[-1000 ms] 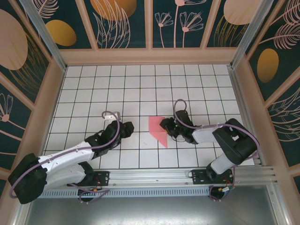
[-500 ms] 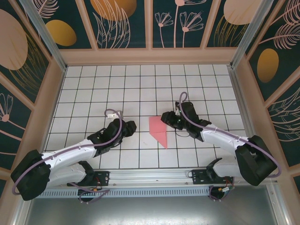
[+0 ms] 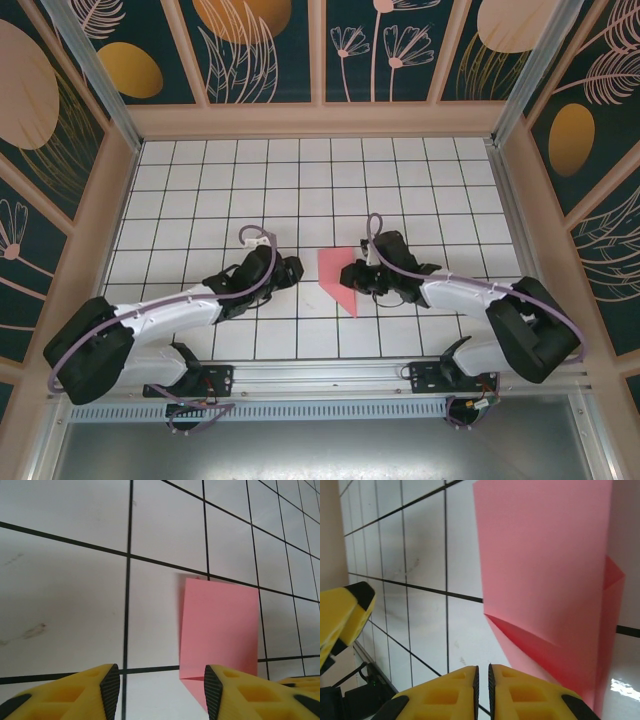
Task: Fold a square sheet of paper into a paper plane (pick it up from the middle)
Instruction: Fold the wing for the fifth time at the center of the table.
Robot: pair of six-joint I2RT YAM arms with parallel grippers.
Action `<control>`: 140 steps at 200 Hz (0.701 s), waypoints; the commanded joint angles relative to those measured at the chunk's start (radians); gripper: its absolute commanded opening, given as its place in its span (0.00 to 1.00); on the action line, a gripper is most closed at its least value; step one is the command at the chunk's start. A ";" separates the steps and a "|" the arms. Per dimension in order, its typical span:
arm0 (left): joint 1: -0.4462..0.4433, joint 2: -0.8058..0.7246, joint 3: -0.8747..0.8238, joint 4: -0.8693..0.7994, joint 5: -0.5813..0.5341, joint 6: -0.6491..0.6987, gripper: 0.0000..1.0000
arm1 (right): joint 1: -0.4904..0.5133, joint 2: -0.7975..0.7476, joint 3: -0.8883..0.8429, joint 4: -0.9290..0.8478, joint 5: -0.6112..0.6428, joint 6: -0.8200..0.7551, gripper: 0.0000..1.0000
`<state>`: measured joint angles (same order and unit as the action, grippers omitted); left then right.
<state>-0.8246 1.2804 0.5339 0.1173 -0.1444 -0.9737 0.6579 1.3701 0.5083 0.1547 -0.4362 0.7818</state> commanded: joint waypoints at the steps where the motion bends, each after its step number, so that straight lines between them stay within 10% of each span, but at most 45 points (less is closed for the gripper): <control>1: 0.005 0.034 0.039 0.030 0.050 0.011 0.50 | -0.017 0.041 -0.024 0.043 0.013 -0.027 0.16; 140: 0.027 0.163 0.144 0.030 0.129 -0.006 0.53 | -0.066 0.173 -0.147 0.194 -0.039 -0.024 0.17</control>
<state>-0.8177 1.4124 0.6384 0.1303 -0.0593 -0.9730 0.5873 1.4868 0.3904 0.3477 -0.4992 0.7826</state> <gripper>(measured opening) 0.526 0.171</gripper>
